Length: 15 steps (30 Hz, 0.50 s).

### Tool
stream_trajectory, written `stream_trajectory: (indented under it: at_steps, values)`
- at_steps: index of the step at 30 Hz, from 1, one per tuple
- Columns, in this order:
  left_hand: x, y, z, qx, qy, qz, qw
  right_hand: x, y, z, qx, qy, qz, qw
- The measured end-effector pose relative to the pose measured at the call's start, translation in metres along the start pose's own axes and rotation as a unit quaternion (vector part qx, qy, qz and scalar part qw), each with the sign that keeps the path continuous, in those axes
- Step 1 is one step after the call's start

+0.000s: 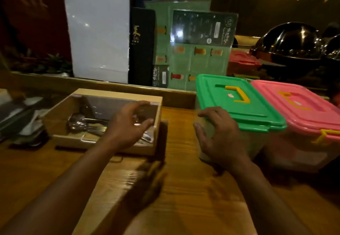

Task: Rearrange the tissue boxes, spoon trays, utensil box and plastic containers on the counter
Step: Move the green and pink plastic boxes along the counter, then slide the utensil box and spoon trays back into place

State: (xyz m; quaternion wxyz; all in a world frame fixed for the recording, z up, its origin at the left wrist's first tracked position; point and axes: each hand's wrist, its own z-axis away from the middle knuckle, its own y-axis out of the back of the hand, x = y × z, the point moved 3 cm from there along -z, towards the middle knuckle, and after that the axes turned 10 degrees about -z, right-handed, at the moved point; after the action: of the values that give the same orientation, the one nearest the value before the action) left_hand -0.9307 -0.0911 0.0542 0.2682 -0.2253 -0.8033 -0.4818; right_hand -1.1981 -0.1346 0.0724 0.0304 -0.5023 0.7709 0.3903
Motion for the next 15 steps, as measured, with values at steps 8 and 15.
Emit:
stream_trajectory:
  at_steps: [8,15]
  values:
    - [-0.181,0.145,-0.005,0.114,0.112,-0.144,0.976,-0.043,-0.141,0.003,-0.007,-0.161,-0.024,0.987]
    - [-0.240,0.160,-0.012,-0.036,0.171,0.031,0.984,-0.051,-0.179,0.019,0.032,-0.242,-0.019,0.969]
